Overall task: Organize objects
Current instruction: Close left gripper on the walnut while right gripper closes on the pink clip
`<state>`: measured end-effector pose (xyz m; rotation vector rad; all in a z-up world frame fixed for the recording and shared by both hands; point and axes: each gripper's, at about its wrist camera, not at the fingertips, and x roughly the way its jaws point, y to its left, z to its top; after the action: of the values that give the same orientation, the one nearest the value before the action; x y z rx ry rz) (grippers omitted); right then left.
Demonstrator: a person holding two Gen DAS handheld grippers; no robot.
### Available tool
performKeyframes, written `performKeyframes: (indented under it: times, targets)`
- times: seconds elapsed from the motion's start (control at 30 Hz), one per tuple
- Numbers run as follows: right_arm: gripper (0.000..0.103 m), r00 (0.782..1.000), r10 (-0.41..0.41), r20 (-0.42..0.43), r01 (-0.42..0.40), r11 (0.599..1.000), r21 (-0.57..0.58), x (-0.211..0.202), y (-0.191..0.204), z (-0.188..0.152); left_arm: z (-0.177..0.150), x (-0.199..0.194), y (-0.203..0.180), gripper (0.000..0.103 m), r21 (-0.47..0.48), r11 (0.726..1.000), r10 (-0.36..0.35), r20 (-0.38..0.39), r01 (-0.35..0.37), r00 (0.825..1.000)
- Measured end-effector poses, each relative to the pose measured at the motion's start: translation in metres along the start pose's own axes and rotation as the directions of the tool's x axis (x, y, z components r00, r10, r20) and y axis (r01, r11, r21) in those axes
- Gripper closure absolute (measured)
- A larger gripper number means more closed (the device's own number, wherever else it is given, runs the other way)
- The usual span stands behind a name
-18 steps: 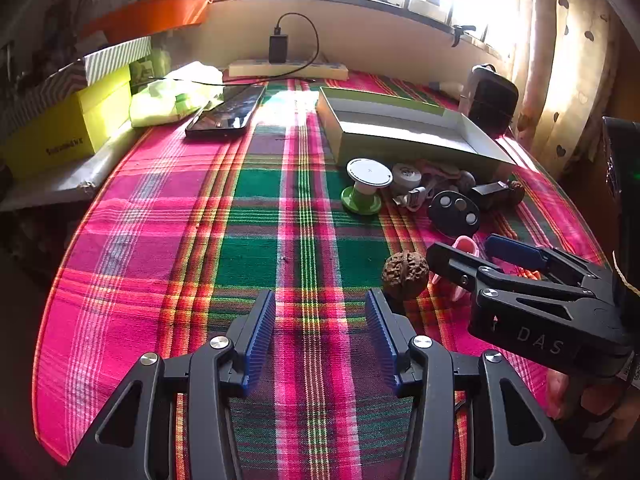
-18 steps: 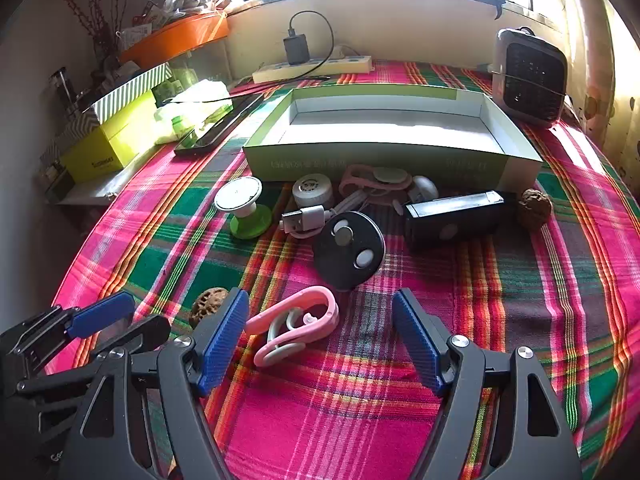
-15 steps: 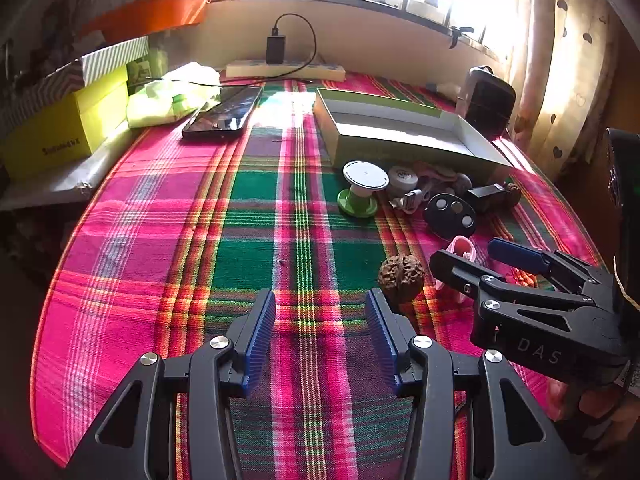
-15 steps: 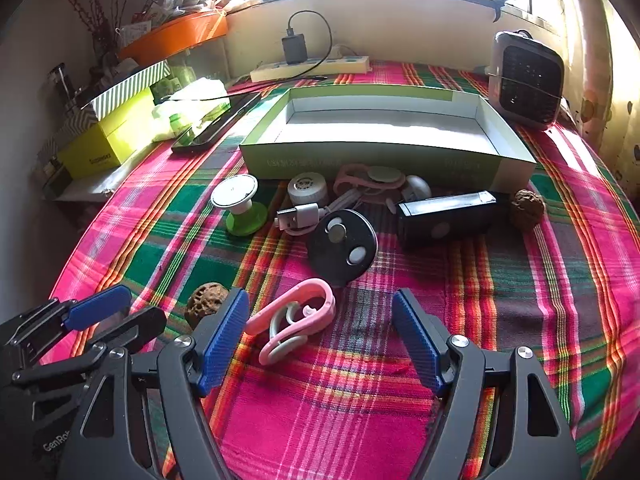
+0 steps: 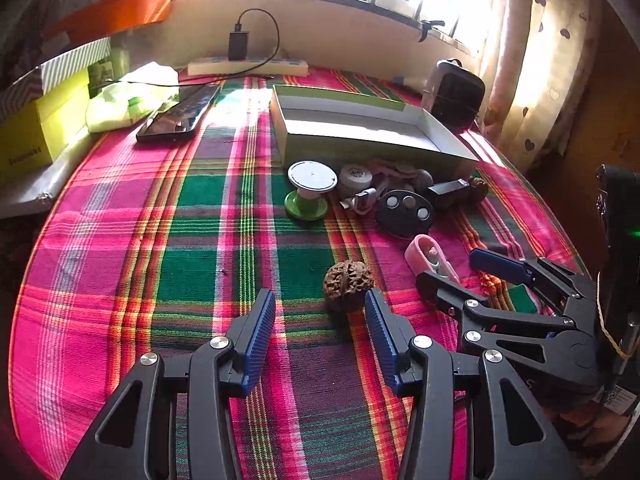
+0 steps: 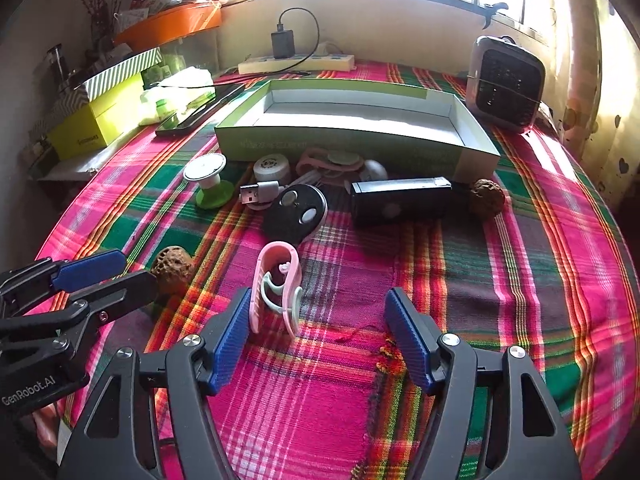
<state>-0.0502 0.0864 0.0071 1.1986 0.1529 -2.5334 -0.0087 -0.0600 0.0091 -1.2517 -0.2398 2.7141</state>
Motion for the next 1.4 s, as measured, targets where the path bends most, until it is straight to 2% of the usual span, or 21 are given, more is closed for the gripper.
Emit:
performKeyframes:
  times: [0.13,0.2,0.63,0.83,1.03,1.17,1.4]
  targets:
    - [0.037,1.000,0.000,0.009,0.000,1.000,-0.029,0.002,0.004,0.000,0.003,0.008,-0.006,0.058,0.015,1.000,-0.004,-0.014,0.004,1.000]
    - [0.041,1.000,-0.012,0.015,0.012,0.999,-0.045,0.003,0.004,0.000,0.004,0.012,-0.008,0.058,0.018,1.000,0.004,-0.018,-0.004,1.000]
    - [0.055,1.000,-0.003,0.019,0.004,0.999,-0.054,0.004,0.001,0.003,0.008,0.019,-0.012,0.059,0.037,0.999,0.030,-0.021,-0.029,0.999]
    - [0.061,1.000,0.001,0.022,0.000,0.999,-0.045,0.004,-0.001,0.002,0.010,0.020,-0.009,0.075,0.027,0.999,0.048,-0.019,-0.048,0.999]
    - [0.066,1.000,0.003,0.024,-0.002,0.999,-0.043,0.004,-0.003,0.003,0.011,0.020,-0.009,0.076,0.019,0.999,0.050,-0.018,-0.050,0.999]
    - [0.079,1.000,0.000,0.025,0.001,0.999,-0.039,0.003,-0.006,0.003,0.012,0.021,-0.010,0.076,0.020,0.999,0.051,-0.022,-0.051,0.998]
    - [0.079,1.000,0.017,0.022,-0.016,0.999,-0.032,0.003,-0.007,0.004,0.015,0.024,-0.016,0.076,0.027,0.999,0.035,-0.031,-0.034,0.999]
